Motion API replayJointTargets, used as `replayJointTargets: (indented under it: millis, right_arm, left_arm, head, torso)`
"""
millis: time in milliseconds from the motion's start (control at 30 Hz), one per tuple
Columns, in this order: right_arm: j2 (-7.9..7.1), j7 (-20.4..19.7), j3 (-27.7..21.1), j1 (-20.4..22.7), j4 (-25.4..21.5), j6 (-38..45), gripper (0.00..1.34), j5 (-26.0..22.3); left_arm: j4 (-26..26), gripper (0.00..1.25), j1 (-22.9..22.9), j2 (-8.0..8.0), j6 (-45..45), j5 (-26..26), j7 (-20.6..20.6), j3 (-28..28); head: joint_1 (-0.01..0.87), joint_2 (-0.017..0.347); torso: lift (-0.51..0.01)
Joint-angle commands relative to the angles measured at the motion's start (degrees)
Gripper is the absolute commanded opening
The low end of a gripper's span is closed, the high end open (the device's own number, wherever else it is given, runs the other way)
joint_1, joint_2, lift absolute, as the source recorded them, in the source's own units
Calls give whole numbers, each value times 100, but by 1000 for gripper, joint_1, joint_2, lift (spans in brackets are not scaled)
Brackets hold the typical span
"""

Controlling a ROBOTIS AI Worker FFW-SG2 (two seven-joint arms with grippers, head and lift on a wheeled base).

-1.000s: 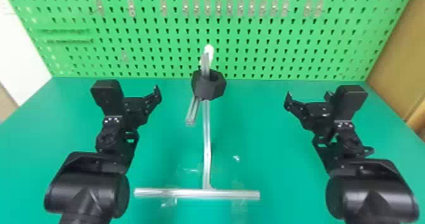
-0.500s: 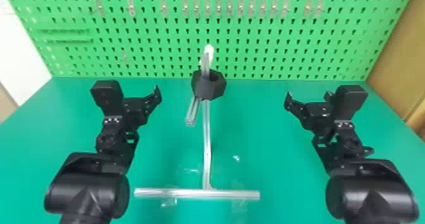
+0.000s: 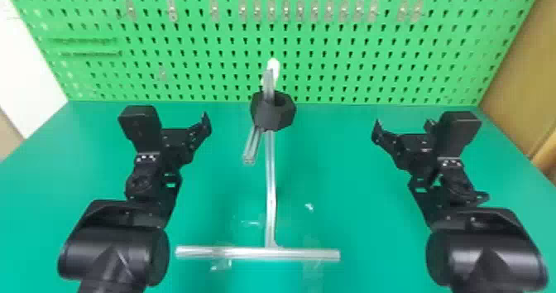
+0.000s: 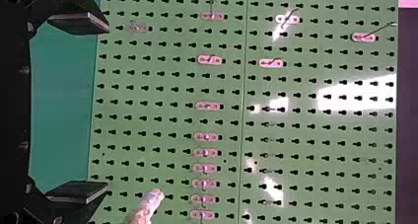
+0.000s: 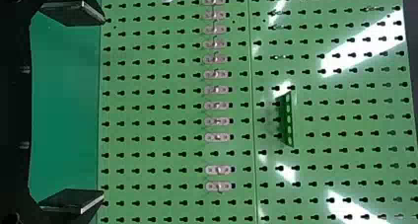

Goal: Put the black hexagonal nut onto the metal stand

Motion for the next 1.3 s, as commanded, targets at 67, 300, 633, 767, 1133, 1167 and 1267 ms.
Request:
replayJointTargets:
  millis: [67, 300, 633, 767, 1133, 1167, 1267]
  right_arm:
    - [9, 0, 6, -19, 0, 0, 1270, -6]
    - [0, 0, 6, -10, 0, 0, 1270, -6]
    - [9, 0, 6, -10, 0, 0, 1270, -15]
    - [9, 0, -3, -10, 0, 0, 1270, -15]
    - [9, 0, -3, -10, 0, 0, 1270, -15]
    - [9, 0, -3, -10, 0, 0, 1270, -15]
    - [0, 0, -3, -10, 0, 0, 1270, -15]
  left_arm:
    - [0, 1091, -15, 0, -9, 3, 0, 0]
    - [0, 1091, -15, 0, -9, 3, 0, 0]
    - [0, 1091, -6, 0, -9, 11, 0, -9]
    - [0, 1091, -6, 0, -9, 11, 0, -9]
    - [0, 1091, -15, 0, -9, 20, 0, 0]
    - [0, 1091, -15, 0, -9, 20, 0, 0]
    - [8, 1091, -6, 0, -9, 20, 0, 0]
  head:
    - [693, 81]
    - [693, 81]
    - [693, 81]
    - [693, 81]
    - [693, 81]
    - [693, 81]
    - [693, 81]
  torso:
    - [-1]
    - [-1]
    - [-1]
    - [-1]
    - [-1]
    - [-1]
    - [-1]
